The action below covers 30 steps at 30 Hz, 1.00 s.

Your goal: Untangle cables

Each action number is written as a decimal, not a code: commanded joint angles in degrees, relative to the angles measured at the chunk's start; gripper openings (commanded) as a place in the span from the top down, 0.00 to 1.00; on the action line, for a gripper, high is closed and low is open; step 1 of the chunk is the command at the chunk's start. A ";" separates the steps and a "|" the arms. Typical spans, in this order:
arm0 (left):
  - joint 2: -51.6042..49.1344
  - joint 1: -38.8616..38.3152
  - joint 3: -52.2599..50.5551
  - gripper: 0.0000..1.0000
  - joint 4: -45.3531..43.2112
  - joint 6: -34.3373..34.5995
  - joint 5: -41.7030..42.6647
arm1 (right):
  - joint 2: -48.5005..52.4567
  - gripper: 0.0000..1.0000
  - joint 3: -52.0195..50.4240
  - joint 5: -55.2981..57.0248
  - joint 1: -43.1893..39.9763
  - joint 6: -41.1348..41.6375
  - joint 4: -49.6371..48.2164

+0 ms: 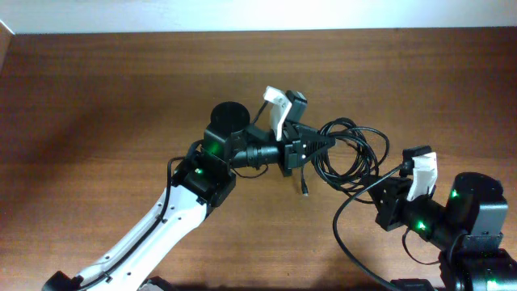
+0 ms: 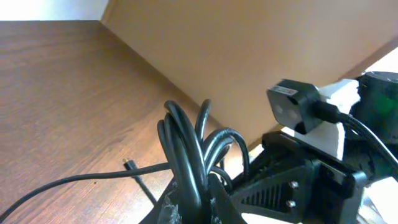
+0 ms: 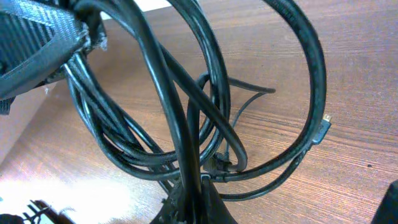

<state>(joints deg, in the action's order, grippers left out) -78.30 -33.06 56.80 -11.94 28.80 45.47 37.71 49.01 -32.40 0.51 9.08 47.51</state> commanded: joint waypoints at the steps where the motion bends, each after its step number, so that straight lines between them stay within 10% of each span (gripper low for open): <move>1: 1.51 0.59 1.38 1.00 0.46 1.86 -7.56 | -0.07 0.96 -0.15 0.09 -0.15 0.37 0.50; 15: 1.53 0.59 1.38 1.00 1.33 11.08 -13.11 | -0.07 0.96 -0.13 3.72 -0.17 0.35 2.62; 20: 1.53 0.59 1.38 1.00 1.33 11.06 -12.37 | -0.07 0.44 -0.15 4.59 -0.15 0.37 2.67; 30: 1.51 0.42 1.38 1.00 1.31 11.02 -9.22 | -0.07 0.75 -0.13 -7.76 -0.15 0.39 -1.07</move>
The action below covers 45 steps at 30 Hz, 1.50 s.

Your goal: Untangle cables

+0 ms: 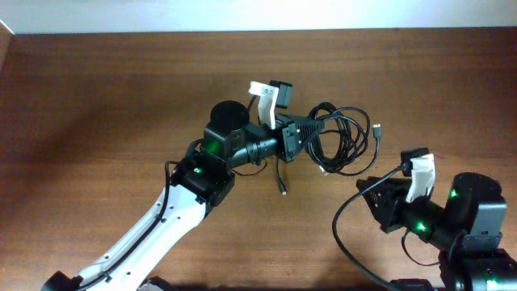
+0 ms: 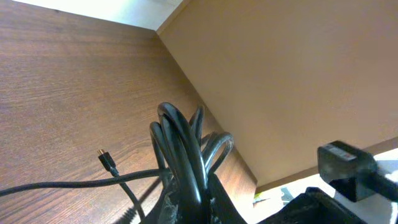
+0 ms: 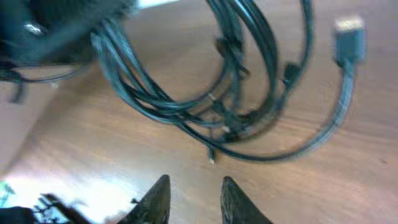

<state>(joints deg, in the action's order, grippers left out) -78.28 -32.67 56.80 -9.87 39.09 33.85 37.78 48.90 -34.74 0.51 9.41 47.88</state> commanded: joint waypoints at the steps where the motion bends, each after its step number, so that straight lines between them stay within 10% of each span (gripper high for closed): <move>1: 1.51 0.02 1.38 1.00 -0.79 0.72 2.75 | -0.09 0.75 -0.02 -5.33 -0.15 0.33 -2.47; 45: 1.66 0.20 1.38 1.00 -8.55 -3.32 15.61 | 10.21 0.62 -0.02 0.59 -0.17 3.32 -5.27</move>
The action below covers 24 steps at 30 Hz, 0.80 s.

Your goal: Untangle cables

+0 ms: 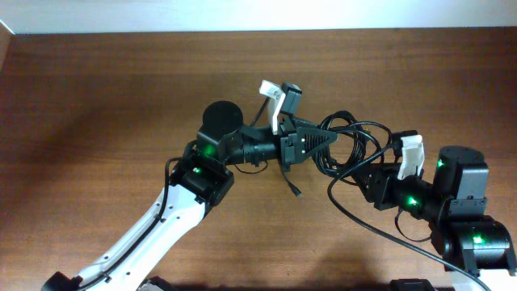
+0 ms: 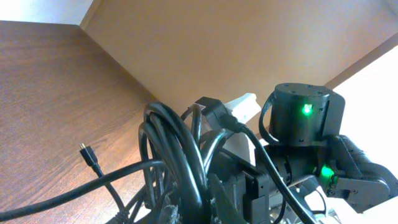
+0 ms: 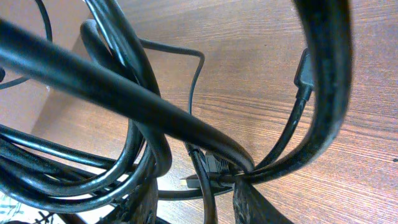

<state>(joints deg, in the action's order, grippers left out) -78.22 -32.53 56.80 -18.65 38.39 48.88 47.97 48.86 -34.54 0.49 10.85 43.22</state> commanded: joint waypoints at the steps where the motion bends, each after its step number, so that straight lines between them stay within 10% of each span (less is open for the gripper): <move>1: 1.60 0.07 1.38 1.00 1.40 -3.37 -0.74 | 0.00 0.62 0.02 0.04 -0.15 1.86 -0.61; 24: 1.75 0.07 1.38 1.00 2.58 -5.25 6.43 | 0.00 0.62 0.02 4.70 -0.20 3.15 -2.54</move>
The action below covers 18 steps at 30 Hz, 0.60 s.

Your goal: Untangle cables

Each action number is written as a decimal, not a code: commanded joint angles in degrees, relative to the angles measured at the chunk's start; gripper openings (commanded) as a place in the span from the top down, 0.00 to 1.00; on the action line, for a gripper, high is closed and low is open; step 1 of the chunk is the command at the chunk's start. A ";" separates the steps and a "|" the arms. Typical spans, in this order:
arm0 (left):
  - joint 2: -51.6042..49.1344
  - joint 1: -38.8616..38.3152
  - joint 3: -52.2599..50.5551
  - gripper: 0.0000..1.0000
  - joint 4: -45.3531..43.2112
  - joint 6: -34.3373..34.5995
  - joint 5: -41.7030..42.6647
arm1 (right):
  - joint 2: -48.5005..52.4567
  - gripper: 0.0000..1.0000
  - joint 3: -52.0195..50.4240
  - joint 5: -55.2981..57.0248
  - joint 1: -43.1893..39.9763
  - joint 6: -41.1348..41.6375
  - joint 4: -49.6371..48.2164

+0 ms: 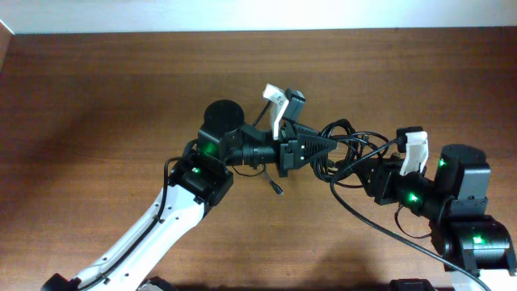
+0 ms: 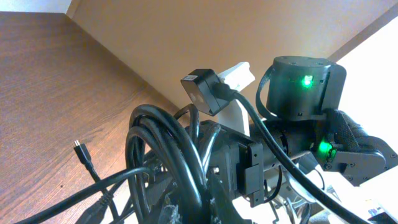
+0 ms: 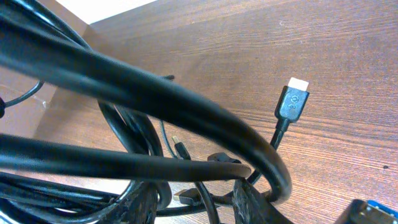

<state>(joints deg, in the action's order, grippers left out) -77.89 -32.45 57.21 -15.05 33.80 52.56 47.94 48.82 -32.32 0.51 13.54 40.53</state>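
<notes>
A tangle of black cables hangs above the brown table, between my two grippers. My left gripper reaches in from the left and is shut on the bundle's thick loops. It also shows in the left wrist view. My right gripper has pushed in from the right. In the right wrist view it stands open, with several strands running between its fingers. A silver-tipped plug hangs free. A small plug dangles below the left gripper.
A long black lead curves over the table in front of the right arm. The left arm's dark joint sits behind the bundle. The table's far edge meets a pale wall.
The bundle has drawn tighter and the small dangling plug now hangs further left. My right gripper is still open among the loops, and a silver-tipped plug now shows in its view.
My left gripper held the bundle at every moment. My right gripper was first shut on a strand at the bundle's right. Then it stood open and apart, with the bundle held further back. Later it was open inside the loops, where it still is.
</notes>
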 commanded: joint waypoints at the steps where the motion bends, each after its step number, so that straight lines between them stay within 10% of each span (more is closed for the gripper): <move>1: 1.42 -0.02 0.96 1.00 -1.22 -0.66 2.80 | 0.02 0.62 0.07 2.64 -0.22 0.46 0.15; 18: 1.75 1.81 0.96 1.00 -11.56 2.93 15.82 | 1.01 0.61 0.07 7.82 -0.24 0.46 2.34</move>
<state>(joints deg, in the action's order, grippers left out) -77.89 -32.25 57.17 -25.12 33.56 63.99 47.86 48.86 -29.74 0.51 13.58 42.13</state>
